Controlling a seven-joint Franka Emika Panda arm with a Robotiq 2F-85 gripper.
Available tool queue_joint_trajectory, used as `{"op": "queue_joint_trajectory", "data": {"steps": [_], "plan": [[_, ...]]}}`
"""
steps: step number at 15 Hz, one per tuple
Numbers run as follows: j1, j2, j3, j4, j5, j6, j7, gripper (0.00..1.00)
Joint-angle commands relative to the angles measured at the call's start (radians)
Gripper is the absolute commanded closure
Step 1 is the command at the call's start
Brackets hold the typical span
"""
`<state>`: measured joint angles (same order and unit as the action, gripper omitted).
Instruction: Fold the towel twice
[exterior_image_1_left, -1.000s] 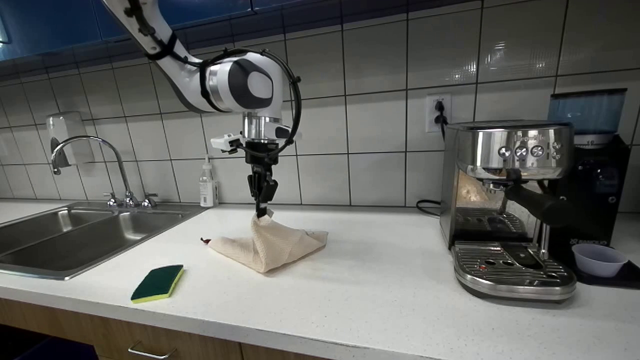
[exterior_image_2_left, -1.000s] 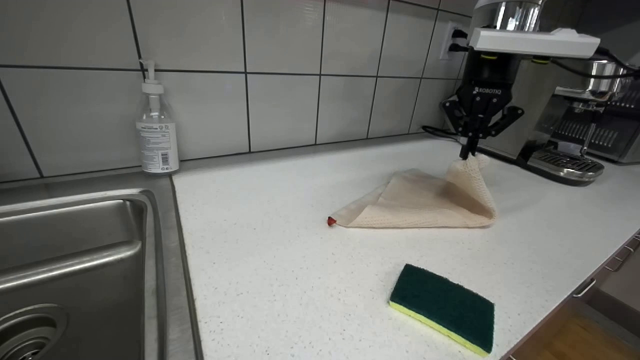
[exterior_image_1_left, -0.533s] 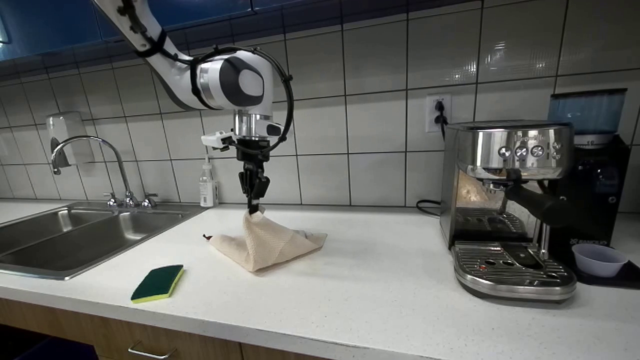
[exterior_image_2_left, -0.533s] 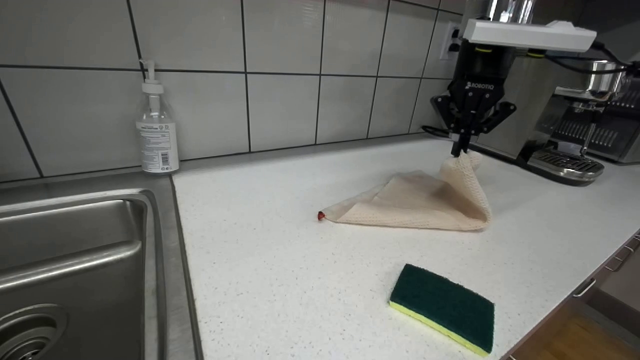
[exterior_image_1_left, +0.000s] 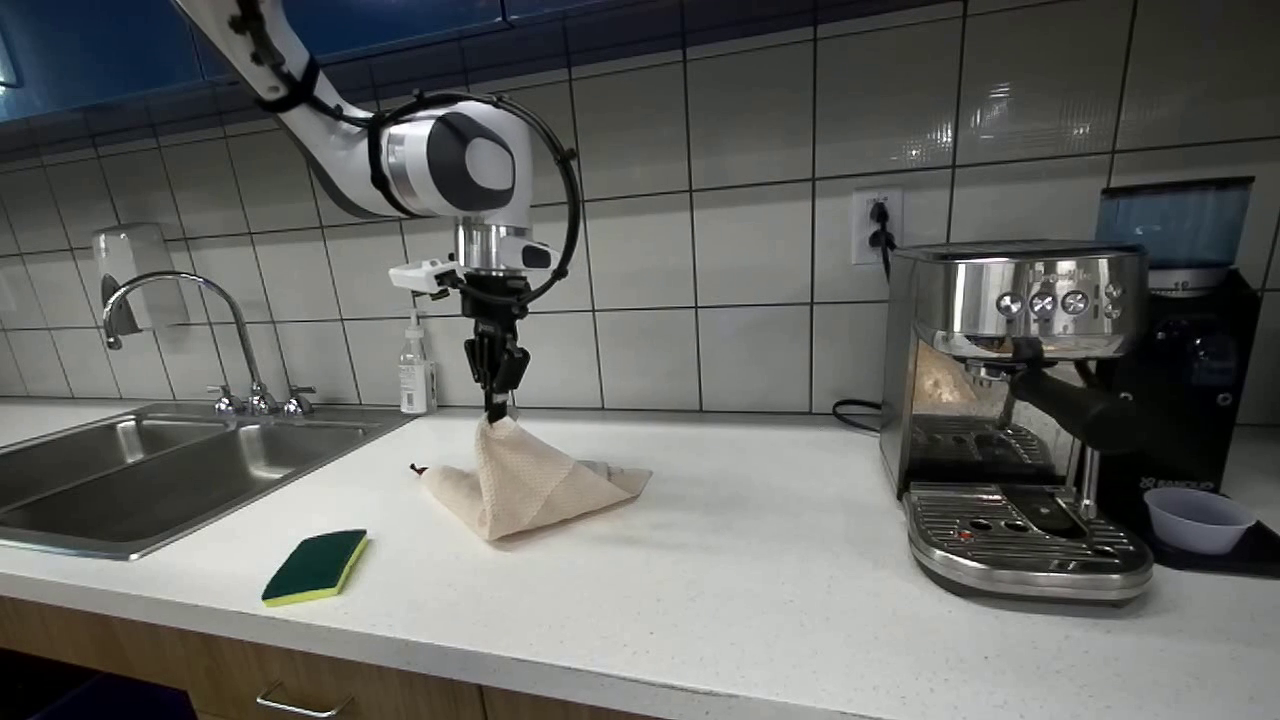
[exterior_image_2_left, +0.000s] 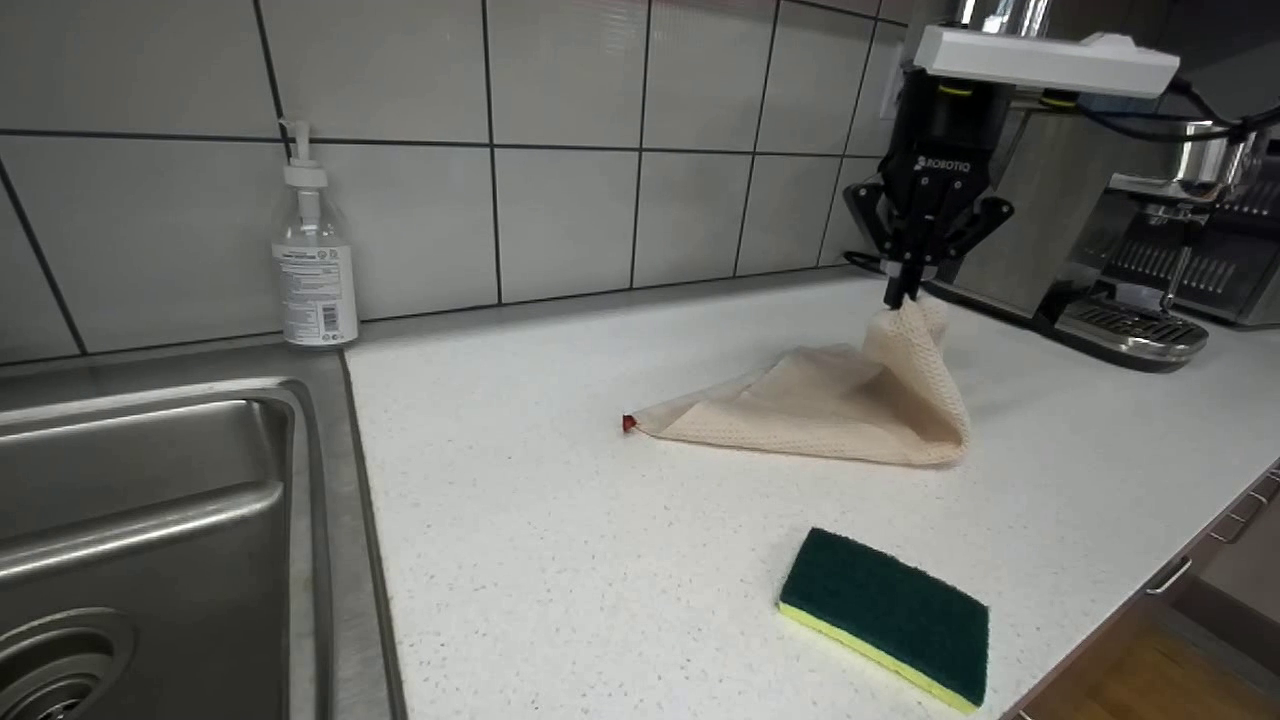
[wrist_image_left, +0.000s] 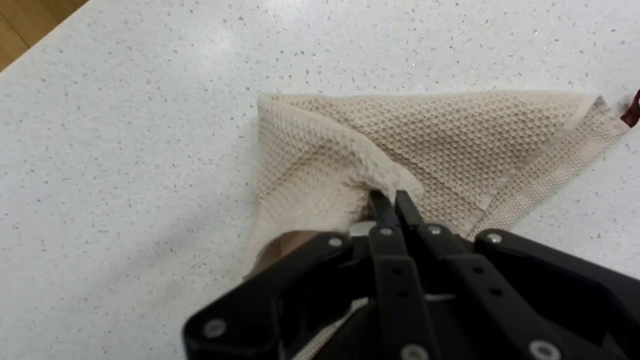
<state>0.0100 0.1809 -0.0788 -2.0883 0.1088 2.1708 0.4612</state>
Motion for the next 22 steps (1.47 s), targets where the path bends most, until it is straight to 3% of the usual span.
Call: {"op": "queue_joint_trajectory", "data": {"steps": [1,22], "plan": [[-0.002,-0.002,0.016,0.020,-0.003,0.006,-0.032,0.99],[0.052,0.086,0.096,0.109,0.013,0.030,-0.169,0.99]]}}
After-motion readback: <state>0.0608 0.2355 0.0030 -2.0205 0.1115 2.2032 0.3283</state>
